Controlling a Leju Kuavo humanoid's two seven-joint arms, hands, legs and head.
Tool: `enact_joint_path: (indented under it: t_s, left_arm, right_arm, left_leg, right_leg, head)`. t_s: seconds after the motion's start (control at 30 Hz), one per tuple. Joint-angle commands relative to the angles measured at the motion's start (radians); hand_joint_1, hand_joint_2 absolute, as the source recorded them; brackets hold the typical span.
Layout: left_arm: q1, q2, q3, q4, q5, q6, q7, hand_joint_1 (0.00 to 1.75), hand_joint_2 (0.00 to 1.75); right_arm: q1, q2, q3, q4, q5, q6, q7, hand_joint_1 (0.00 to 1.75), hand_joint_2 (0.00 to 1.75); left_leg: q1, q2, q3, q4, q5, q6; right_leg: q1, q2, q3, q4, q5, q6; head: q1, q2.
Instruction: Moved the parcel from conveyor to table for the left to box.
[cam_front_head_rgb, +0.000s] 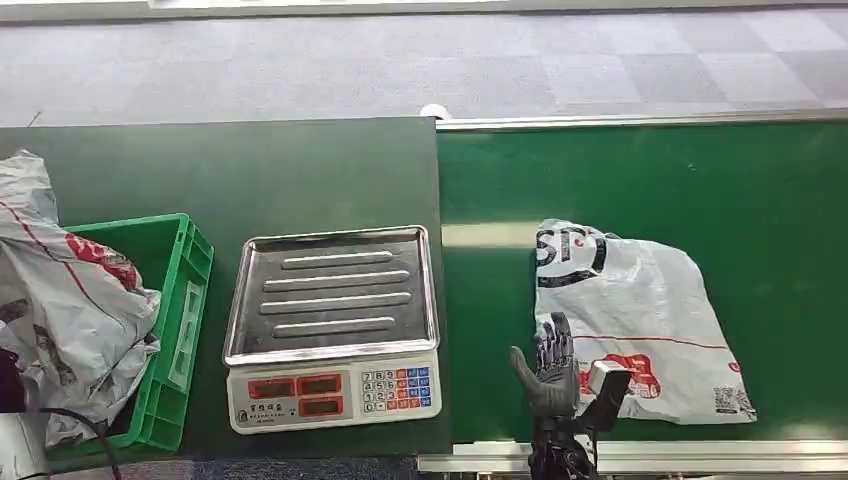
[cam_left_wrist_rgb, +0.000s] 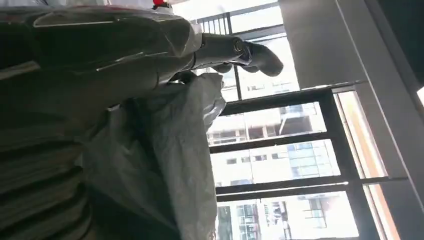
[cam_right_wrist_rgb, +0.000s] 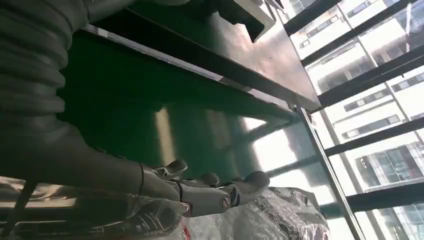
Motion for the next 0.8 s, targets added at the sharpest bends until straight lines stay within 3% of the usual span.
enact_joint_path:
  t_s: [0.03,0.4,0.47,0.57,0.73,0.8]
  left_arm:
    - [-0.039,-0.003,0.01,0.111,0.048,-0.05,0.016,0.0,1.75]
    - [-0.032,-0.091,0.03,0.019,-0.012,-0.014,-0.041,0.0,1.75]
    - [-0.039,-0.072,0.023,0.04,0.07,-0.096,0.019,0.0,1.75]
    - [-0.141,0.017,-0.013,0.205,-0.012,-0.109,0.074,0.0,1.75]
    - [-0.559,0.326,-0.037,0.795,-0.384,0.045,0.126,0.0,1.75]
    - [-0.64,0.362,-0.038,0.871,-0.427,0.057,0.139,0.0,1.75]
  right_arm:
    - [-0.016,-0.017,0.001,0.035,0.004,0.002,0.0,0.0,1.75]
    - [-0.022,-0.019,-0.008,0.049,0.01,0.001,0.0,0.0,1.75]
    - [-0.024,-0.019,-0.008,0.05,0.01,0.001,0.0,0.0,1.75]
    - [-0.025,-0.022,-0.011,0.051,0.011,0.007,0.0,0.0,1.75]
    - [-0.039,-0.024,-0.02,0.058,0.019,0.026,0.0,0.0,1.75]
    - [-0.037,-0.026,-0.023,0.054,0.016,0.03,0.0,0.0,1.75]
  left_leg:
    - [0.0,-0.002,0.003,-0.002,0.0,0.001]
    - [0.0,-0.003,0.002,-0.001,0.0,0.001]
    - [0.0,-0.002,0.002,-0.001,0.0,0.001]
    - [0.0,-0.003,0.0,0.0,0.0,0.001]
    - [0.002,-0.009,-0.002,0.001,0.003,-0.001]
    - [0.003,-0.004,-0.003,0.002,0.002,-0.002]
  right_leg:
    - [0.0,-0.001,0.004,-0.003,0.0,0.0]
    - [0.0,-0.002,0.003,-0.002,0.0,0.0]
    - [0.0,-0.001,0.003,-0.002,0.0,0.0]
    - [0.0,-0.002,0.001,-0.001,0.0,0.0]
    - [0.002,-0.007,0.0,0.001,0.0,-0.002]
    - [0.003,-0.004,-0.002,0.002,0.001,-0.002]
  head:
    - [0.0,0.0]
    - [0.0,0.0]
    - [0.0,0.0]
    - [0.0,0.0]
    - [0.0,0.0]
    - [0.0,0.0]
